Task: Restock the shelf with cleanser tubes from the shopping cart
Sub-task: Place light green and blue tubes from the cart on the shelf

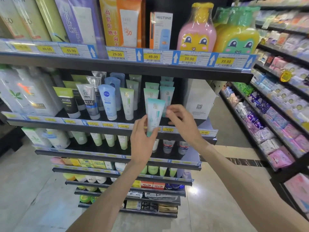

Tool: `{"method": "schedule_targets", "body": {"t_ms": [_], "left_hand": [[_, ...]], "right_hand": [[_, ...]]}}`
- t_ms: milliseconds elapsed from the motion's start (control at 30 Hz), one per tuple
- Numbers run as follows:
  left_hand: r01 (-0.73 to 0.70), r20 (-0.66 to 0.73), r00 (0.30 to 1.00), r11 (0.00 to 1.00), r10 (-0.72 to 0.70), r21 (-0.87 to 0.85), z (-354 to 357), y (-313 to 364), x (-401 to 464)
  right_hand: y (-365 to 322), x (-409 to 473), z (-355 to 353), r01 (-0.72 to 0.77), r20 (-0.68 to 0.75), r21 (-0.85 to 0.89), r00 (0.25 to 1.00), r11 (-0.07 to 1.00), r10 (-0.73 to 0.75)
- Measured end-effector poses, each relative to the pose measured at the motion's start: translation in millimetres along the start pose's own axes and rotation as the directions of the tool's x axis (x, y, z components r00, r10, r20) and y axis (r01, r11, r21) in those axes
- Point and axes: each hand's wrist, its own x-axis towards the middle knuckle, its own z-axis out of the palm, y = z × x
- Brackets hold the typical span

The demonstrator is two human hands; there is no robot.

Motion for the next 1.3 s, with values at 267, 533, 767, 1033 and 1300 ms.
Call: {"method": "schedule_targets", "body": {"t_ms": [267, 533, 767, 1033, 1300], "left_hand": [[-0.162, 0.080, 0.984, 0.985, 0.157, 0.054, 10, 10, 6], [-0.323, 0.160, 0.946, 0.815, 0.281, 0.481, -15, -44, 13], [-0.359, 0.198, 0.933, 0.776, 0.300, 0.519, -17, -49, 12], [-0.348, 0.195, 0.937, 0.760, 0.289, 0.549, -13, -54, 13], [-0.354, 0.223, 0.935, 0.741, 0.275, 0.571, -16, -52, 12]], "right_hand": [[-9, 3, 0, -0.027, -0.041, 0.098, 0.999, 0.995, 0.031], [3, 40, -5, -0.023, -0.136, -0.011, 0.991, 1.000, 0.021], [25, 50, 9, -0.073, -0.123, -0.169, 0.991, 0.983, 0.053], [43, 54, 14, -0.145, -0.071, -0.279, 0.989, 0.949, 0.130], [45, 57, 18, -0.162, -0.096, -0.313, 0.986, 0.936, 0.139]]}}
